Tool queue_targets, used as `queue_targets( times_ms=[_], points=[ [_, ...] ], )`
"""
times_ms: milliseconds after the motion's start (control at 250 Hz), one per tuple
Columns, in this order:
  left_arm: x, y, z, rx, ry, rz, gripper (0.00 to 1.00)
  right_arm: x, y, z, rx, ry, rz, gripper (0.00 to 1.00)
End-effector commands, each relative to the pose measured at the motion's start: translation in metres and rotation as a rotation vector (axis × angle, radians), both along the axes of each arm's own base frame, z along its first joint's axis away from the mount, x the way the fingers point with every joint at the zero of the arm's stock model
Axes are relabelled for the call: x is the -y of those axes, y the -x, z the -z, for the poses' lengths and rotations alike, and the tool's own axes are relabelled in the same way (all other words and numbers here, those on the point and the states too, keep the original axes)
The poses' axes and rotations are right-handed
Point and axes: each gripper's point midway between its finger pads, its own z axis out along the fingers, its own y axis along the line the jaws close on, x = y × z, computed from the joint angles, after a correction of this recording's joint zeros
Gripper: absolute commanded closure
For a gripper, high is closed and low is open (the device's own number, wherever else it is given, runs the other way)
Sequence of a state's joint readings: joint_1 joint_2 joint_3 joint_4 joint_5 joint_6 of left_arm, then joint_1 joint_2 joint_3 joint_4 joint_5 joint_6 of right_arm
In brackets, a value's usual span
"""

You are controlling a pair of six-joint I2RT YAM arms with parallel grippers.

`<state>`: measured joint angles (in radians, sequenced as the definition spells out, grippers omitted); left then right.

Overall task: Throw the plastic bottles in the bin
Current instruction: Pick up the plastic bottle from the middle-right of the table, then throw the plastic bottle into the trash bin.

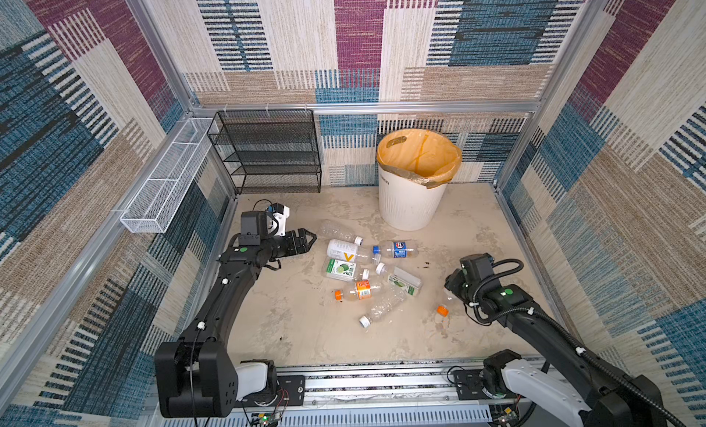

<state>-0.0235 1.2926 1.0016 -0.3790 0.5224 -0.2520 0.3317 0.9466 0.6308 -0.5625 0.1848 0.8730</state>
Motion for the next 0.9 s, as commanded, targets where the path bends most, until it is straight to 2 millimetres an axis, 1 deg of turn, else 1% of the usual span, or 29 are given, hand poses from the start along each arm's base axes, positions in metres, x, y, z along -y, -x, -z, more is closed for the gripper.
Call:
queue_targets(
  times_ms=[0, 68, 136, 204, 280, 328, 384, 436, 468, 500, 524, 556, 592, 596, 616, 640, 652, 656, 664, 672, 676, 684, 688, 692, 720, 764, 804, 840, 896],
  points=[
    [0.010, 0.002, -0.001, 0.011, -0.003, 0.044, 0.10, 0.020, -0.037, -0.079, 0.268, 0.172, 0.006, 0.45],
    [0.015, 0.004, -0.002, 0.028, -0.019, 0.059, 0.10, 0.030, -0.048, -0.144, 0.458, 0.255, 0.022, 0.45],
    [0.020, 0.005, -0.005, 0.054, -0.029, 0.078, 0.10, 0.044, -0.046, -0.210, 0.655, 0.335, 0.071, 0.45],
    [0.026, 0.008, -0.007, 0.074, -0.040, 0.097, 0.10, 0.055, -0.032, -0.274, 0.862, 0.398, 0.123, 0.45],
    [0.034, 0.012, -0.011, 0.097, -0.061, 0.127, 0.10, 0.062, -0.006, -0.340, 1.102, 0.454, 0.162, 0.43],
    [0.041, 0.015, -0.013, 0.110, -0.079, 0.146, 0.10, 0.061, 0.011, -0.377, 1.246, 0.471, 0.169, 0.42],
    [0.051, 0.021, -0.017, 0.118, -0.100, 0.179, 0.10, 0.056, 0.026, -0.413, 1.378, 0.492, 0.156, 0.39],
    [0.061, 0.028, -0.021, 0.129, -0.126, 0.214, 0.10, 0.052, 0.030, -0.441, 1.456, 0.508, 0.152, 0.40],
    [0.068, 0.033, -0.022, 0.138, -0.148, 0.234, 0.10, 0.046, 0.025, -0.457, 1.478, 0.523, 0.131, 0.40],
    [0.074, 0.039, -0.022, 0.147, -0.171, 0.253, 0.10, 0.036, 0.011, -0.471, 1.476, 0.529, 0.095, 0.40],
    [0.078, 0.044, -0.022, 0.153, -0.186, 0.269, 0.10, 0.028, -0.005, -0.481, 1.456, 0.533, 0.062, 0.41],
    [0.083, 0.050, -0.021, 0.155, -0.200, 0.291, 0.10, 0.013, -0.033, -0.491, 1.402, 0.529, -0.005, 0.40],
    [0.088, 0.056, -0.019, 0.153, -0.211, 0.311, 0.10, -0.007, -0.072, -0.495, 1.320, 0.513, -0.098, 0.40],
    [0.089, 0.057, -0.020, 0.154, -0.213, 0.313, 0.10, -0.011, -0.078, -0.492, 1.303, 0.511, -0.114, 0.40],
    [0.090, 0.061, -0.019, 0.152, -0.219, 0.323, 0.10, -0.023, -0.099, -0.492, 1.251, 0.503, -0.166, 0.39],
    [0.092, 0.065, -0.018, 0.151, -0.227, 0.337, 0.10, -0.036, -0.125, -0.487, 1.180, 0.493, -0.226, 0.38],
    [0.093, 0.068, -0.017, 0.148, -0.231, 0.343, 0.10, -0.042, -0.136, -0.485, 1.146, 0.488, -0.250, 0.36],
    [0.094, 0.068, -0.017, 0.148, -0.232, 0.345, 0.10, -0.046, -0.144, -0.482, 1.124, 0.485, -0.269, 0.35],
    [0.094, 0.069, -0.017, 0.149, -0.234, 0.348, 0.10, -0.048, -0.148, -0.481, 1.113, 0.484, -0.279, 0.34],
    [0.095, 0.071, -0.016, 0.147, -0.238, 0.354, 0.10, -0.052, -0.155, -0.478, 1.092, 0.483, -0.296, 0.32],
    [0.095, 0.072, -0.016, 0.148, -0.240, 0.356, 0.10, -0.055, -0.162, -0.474, 1.067, 0.484, -0.311, 0.31],
    [0.095, 0.073, -0.016, 0.148, -0.242, 0.358, 0.09, -0.057, -0.166, -0.472, 1.055, 0.485, -0.320, 0.30],
    [0.095, 0.074, -0.016, 0.147, -0.245, 0.361, 0.09, -0.060, -0.173, -0.469, 1.032, 0.487, -0.335, 0.28],
    [0.095, 0.074, -0.016, 0.150, -0.246, 0.362, 0.09, -0.060, -0.173, -0.469, 1.032, 0.487, -0.335, 0.28],
    [0.097, 0.080, -0.015, 0.147, -0.256, 0.378, 0.09, -0.065, -0.193, -0.461, 0.957, 0.492, -0.349, 0.21],
    [0.098, 0.088, -0.013, 0.142, -0.271, 0.403, 0.08, -0.065, -0.206, -0.458, 0.922, 0.496, -0.331, 0.10],
    [0.097, 0.095, -0.012, 0.135, -0.285, 0.421, 0.07, -0.060, -0.209, -0.461, 0.922, 0.505, -0.297, 0.00],
    [0.095, 0.101, -0.010, 0.129, -0.297, 0.434, 0.06, -0.054, -0.207, -0.467, 0.934, 0.514, -0.262, 0.01],
    [0.094, 0.108, -0.008, 0.122, -0.312, 0.453, 0.05, -0.047, -0.197, -0.481, 0.979, 0.531, -0.226, 0.01]
  ],
)
